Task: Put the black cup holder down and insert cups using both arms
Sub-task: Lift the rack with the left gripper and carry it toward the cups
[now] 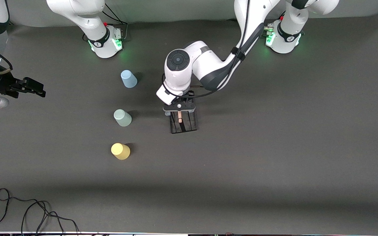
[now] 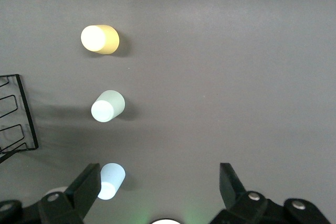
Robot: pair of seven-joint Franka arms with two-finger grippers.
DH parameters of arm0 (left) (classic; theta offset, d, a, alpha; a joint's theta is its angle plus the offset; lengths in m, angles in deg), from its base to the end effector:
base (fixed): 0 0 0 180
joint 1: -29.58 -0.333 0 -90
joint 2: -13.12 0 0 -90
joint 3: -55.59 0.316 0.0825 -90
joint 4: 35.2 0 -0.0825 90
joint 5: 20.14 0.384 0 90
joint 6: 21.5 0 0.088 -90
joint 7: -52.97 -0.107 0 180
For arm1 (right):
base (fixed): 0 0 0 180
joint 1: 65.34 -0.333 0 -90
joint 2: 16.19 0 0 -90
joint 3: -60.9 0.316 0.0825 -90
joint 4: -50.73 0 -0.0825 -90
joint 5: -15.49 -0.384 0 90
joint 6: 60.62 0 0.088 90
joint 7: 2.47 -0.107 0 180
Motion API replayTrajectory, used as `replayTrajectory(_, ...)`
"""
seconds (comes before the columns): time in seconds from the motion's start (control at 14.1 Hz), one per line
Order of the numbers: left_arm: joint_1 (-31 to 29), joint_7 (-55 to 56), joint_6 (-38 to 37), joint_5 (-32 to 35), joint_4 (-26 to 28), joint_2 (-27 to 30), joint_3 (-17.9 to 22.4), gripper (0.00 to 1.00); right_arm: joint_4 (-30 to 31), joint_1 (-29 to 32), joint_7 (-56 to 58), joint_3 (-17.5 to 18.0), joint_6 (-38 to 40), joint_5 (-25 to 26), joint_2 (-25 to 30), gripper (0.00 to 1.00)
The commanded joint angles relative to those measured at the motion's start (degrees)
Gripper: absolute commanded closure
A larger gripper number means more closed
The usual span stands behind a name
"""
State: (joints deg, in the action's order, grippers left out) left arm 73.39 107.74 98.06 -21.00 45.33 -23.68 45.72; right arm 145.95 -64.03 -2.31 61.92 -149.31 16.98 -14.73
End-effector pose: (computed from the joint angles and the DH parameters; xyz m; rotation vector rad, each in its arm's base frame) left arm 0.4494 -0.5708 0.3354 3.0325 0.0946 -0.0998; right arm 0.5412 -0.0055 0.5938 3.1124 -0.0027 -0.1380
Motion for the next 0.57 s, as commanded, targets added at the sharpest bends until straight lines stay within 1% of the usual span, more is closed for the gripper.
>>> replayTrajectory(0.0,0.92,-2.55,0.32,0.42,-1.51,-0.82,0.74,1.0,-0.04,0.01,0.18,-0.06,0.54,0.35,0.56,0.0)
replayTrajectory(0.07,0.84,-2.74,0.32,0.42,-1.6,-0.73,0.74,0.81,-0.04,-0.08,0.18,-0.06,0.54,0.35,0.56,0.0)
replayTrajectory(0.14,0.75,-2.83,0.67,0.51,-1.6,-0.47,0.74,0.33,-0.04,-0.17,0.1,0.12,0.45,0.35,0.47,0.0)
replayTrajectory(0.21,0.4,-3.18,0.76,0.6,-1.6,-0.29,0.82,0.02,-0.04,-0.17,0.1,0.21,0.37,0.35,0.56,0.0)
replayTrajectory(0.35,-1.61,-5.9,-0.55,-0.28,-1.51,2.24,0.74,0.01,0.05,-0.17,-0.34,0.29,0.1,0.01,0.47,0.0)
replayTrajectory(0.43,-2.49,-6.17,-2.73,-0.28,-1.17,4.61,0.82,0.01,0.05,-0.17,-2.08,0.21,0.1,-2.17,0.56,0.0)
replayTrajectory(0.5,-4.16,-6.61,-6.5,-0.28,-1.25,7.07,0.74,0.01,0.31,-0.17,-5.5,0.21,0.01,-4.46,0.65,0.0)
